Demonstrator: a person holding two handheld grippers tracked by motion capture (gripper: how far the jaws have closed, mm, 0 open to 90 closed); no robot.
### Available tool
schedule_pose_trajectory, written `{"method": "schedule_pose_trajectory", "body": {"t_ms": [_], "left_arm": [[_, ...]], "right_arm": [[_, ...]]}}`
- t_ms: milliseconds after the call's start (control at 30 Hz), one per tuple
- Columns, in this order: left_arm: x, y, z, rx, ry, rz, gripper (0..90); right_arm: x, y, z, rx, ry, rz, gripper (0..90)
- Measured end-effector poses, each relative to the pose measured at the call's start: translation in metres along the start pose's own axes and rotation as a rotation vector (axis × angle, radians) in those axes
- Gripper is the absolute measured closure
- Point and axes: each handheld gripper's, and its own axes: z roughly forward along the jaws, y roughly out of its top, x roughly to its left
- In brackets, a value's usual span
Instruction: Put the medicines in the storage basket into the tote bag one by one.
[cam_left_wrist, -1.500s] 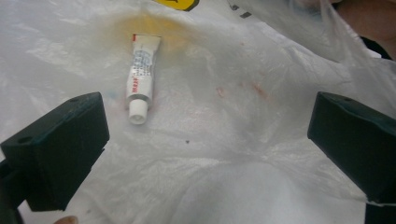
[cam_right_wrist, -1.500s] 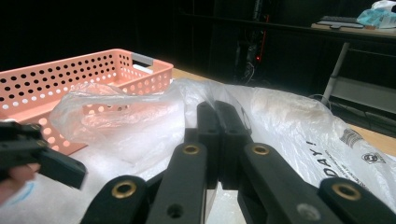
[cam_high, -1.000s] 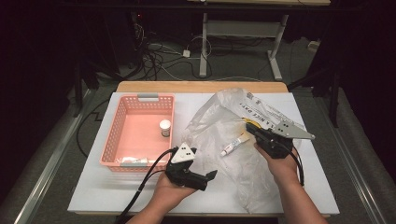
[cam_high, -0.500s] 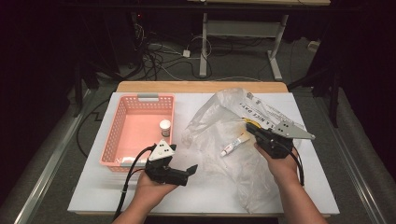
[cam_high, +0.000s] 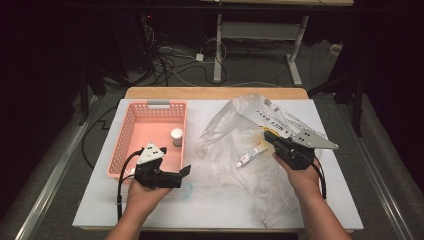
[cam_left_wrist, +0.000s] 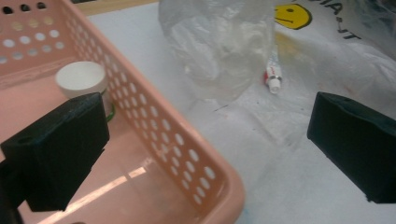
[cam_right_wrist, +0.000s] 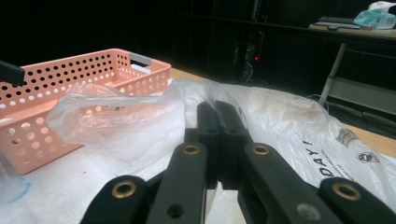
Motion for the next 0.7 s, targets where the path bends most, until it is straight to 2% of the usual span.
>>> {"method": "schedule_pose_trajectory", "body": {"t_ms": [267, 500, 700], "left_arm": [[0.021, -0.006, -0.009, 0.014, 0.063, -0.035, 0.0], [0.032, -0.009, -0.013, 0.015, 0.094, -0.068, 0.0], [0.038, -0.012, -0.014, 0.023, 0.098, -0.080, 0.0]], "right_arm": [[0.000, 0.000, -0.001, 0.000, 0.002, 0.002, 90.0], [0.000, 0.001, -0.001, -0.005, 0.001, -0.001, 90.0], [0.000, 0.001, -0.002, -0.005, 0.001, -0.004, 90.0]]}}
